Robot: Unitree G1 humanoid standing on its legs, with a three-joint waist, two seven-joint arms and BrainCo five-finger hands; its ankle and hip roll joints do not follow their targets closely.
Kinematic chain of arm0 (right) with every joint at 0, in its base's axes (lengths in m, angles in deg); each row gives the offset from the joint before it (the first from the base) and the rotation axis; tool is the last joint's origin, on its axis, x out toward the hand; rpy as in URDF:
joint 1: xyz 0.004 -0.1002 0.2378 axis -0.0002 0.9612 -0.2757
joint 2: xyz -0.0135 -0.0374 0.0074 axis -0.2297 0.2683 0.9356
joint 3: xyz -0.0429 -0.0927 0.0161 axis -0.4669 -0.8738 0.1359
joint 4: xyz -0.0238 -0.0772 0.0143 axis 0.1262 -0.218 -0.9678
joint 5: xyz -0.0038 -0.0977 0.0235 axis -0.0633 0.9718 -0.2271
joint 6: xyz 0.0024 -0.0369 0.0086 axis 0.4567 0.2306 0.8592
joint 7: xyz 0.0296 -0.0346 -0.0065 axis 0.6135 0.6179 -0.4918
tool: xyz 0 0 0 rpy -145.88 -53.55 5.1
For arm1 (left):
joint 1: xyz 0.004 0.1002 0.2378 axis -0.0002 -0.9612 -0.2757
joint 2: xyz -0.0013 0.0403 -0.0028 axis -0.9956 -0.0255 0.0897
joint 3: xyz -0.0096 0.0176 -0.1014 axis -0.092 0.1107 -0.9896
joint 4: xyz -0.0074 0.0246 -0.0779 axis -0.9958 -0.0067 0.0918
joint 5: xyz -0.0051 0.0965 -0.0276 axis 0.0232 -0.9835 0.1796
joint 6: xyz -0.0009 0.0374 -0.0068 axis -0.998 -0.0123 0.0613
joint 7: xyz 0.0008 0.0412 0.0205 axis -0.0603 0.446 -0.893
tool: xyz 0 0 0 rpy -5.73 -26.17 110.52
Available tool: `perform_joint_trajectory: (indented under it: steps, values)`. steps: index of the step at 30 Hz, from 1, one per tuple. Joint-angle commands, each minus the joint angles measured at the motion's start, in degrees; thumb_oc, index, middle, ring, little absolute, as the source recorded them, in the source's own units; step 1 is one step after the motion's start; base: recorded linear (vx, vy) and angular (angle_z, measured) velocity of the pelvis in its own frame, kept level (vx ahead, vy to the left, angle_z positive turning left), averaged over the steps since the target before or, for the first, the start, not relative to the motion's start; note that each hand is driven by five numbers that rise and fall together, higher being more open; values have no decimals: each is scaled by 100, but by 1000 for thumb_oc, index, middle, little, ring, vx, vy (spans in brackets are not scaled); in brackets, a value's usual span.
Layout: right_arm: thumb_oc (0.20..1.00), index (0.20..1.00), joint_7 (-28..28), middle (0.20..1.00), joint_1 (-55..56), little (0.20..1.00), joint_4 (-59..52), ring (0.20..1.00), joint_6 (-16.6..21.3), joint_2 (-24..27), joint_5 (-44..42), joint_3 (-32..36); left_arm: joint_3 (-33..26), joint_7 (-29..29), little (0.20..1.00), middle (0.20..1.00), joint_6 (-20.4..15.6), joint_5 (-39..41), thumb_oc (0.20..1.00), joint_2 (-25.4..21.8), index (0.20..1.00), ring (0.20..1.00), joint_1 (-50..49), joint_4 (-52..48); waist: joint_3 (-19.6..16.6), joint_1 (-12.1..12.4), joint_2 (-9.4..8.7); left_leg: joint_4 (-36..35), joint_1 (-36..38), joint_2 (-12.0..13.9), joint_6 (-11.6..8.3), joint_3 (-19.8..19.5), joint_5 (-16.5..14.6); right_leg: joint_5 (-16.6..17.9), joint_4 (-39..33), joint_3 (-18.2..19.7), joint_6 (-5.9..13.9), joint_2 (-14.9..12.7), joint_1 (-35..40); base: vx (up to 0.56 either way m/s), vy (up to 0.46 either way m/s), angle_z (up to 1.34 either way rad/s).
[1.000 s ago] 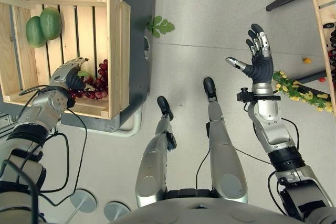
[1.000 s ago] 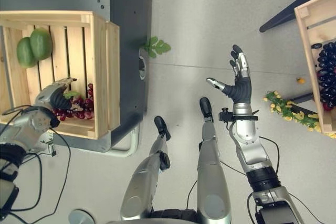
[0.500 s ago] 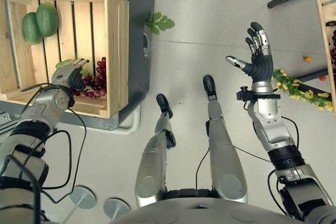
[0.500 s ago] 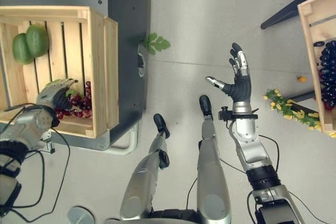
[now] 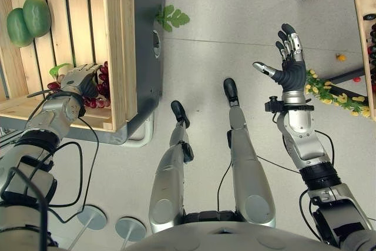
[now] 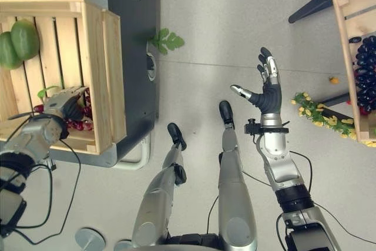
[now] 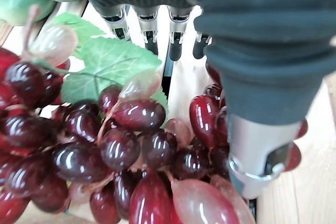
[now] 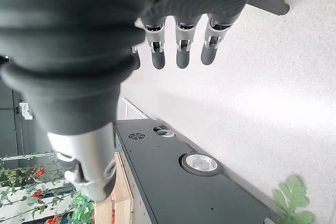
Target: Pick up the fruits from the basket on one side to the basket on the other side
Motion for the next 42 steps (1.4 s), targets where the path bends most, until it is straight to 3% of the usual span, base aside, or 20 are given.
perform_joint_trajectory:
  steps: [1,18,19,20,21,24,26,42]
  values:
    - [1000,1000,-91,1000,13,1000,-397,1000,302,-28,158,279,-90,74,1000,1000,100,-180,1000,-206,1000,1000,-84,140,6,85,-319,1284,-558,3,-14,-420,-618,-659,570,23,568,-169,5,0,0,0]
    - [1000,1000,-298,1000,49,1000,-438,1000,261,-63,288,125,-252,-511,1000,1000,290,-122,1000,546,1000,1000,18,530,6,30,-403,1252,-514,-37,-21,-457,-658,-697,538,-19,546,-173,66,0,0,0]
    - [1000,1000,-291,1000,58,1000,-452,1000,259,-87,292,73,-345,-575,802,802,302,5,802,625,802,802,-26,592,6,28,-418,1252,-508,-36,-21,-448,-651,-683,533,-9,545,-172,70,0,0,0]
    - [1000,1000,-270,1000,36,1000,-479,1000,245,-87,294,41,-421,-580,366,366,328,127,366,682,366,366,-19,728,6,13,-450,1248,-554,-39,-23,-440,-597,-624,520,-1,542,-175,24,0,0,0]
    - [1000,1000,-258,1000,45,1000,-505,1000,231,-96,292,30,-517,-572,200,200,349,287,200,793,200,200,-52,827,6,8,-475,1264,-566,-31,-22,-435,-598,-615,519,-1,540,-179,20,0,0,0]
    - [1000,1000,-249,1000,109,1000,-511,1000,182,-146,245,33,-937,-604,200,200,506,896,200,1363,200,200,-83,1285,6,-1,-548,1312,-600,-34,-7,-445,-617,-583,506,-14,515,-182,13,0,0,0]
    - [1000,1000,-244,1000,126,1000,-542,1000,167,-145,235,60,-954,-599,200,200,530,937,200,1504,200,200,-34,1312,6,-11,-552,1325,-610,-34,-7,-473,-630,-581,510,-9,509,-176,-1,0,0,0]
    - [1000,1000,-223,1000,152,1000,-603,1000,160,-94,198,101,-586,-469,200,200,599,619,200,1529,200,200,232,1393,6,-19,-556,1377,-667,-17,-1,-555,-678,-615,534,-65,505,-157,-15,0,0,0]
